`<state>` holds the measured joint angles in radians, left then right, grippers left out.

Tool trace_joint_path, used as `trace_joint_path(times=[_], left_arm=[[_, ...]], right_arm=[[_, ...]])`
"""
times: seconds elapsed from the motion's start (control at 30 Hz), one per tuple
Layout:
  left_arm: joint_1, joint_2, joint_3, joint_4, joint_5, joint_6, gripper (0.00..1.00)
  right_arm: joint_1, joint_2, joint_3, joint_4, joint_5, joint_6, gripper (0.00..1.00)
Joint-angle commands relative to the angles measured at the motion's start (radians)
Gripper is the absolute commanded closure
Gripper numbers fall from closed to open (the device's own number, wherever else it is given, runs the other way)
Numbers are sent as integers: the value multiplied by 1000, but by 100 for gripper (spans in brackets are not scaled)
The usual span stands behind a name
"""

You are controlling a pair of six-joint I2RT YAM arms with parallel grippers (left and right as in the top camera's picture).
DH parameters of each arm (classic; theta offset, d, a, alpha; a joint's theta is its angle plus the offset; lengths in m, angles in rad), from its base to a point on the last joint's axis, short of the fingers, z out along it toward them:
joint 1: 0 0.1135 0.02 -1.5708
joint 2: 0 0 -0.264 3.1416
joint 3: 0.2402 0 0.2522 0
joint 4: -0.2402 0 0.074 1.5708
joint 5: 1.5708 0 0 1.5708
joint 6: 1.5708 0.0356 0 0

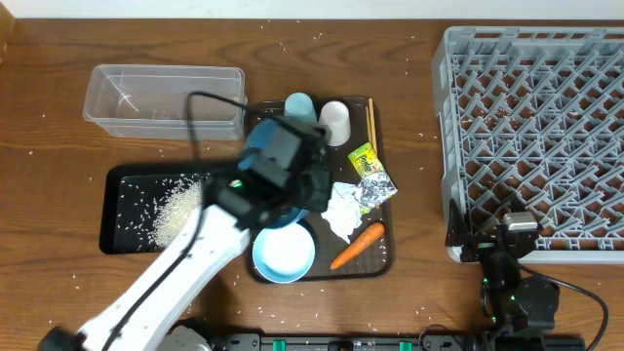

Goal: Sort waste into correct bins and load items into the dishwasher rack
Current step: 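Return the blue plate to the brown tray and release it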

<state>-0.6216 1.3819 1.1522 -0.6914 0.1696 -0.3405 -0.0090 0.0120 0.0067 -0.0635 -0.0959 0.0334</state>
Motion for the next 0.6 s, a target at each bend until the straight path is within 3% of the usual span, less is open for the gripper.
trace_joint_path(times=[0.0, 0.23, 0.53, 0.57], left_arm=[[-15, 69, 21, 26, -92, -36, 94], [-18, 167, 21, 107, -91, -40, 94], [-18, 178, 21, 79, -92, -69, 92], [-18, 178, 21, 75, -91, -69, 83]], right_arm=[[-12, -5, -1, -4, 2, 3, 1], [-12, -5, -1, -4, 2, 3, 1], [-12, -5, -1, -4, 2, 3, 1], [-12, -5, -1, -4, 2, 3, 1]])
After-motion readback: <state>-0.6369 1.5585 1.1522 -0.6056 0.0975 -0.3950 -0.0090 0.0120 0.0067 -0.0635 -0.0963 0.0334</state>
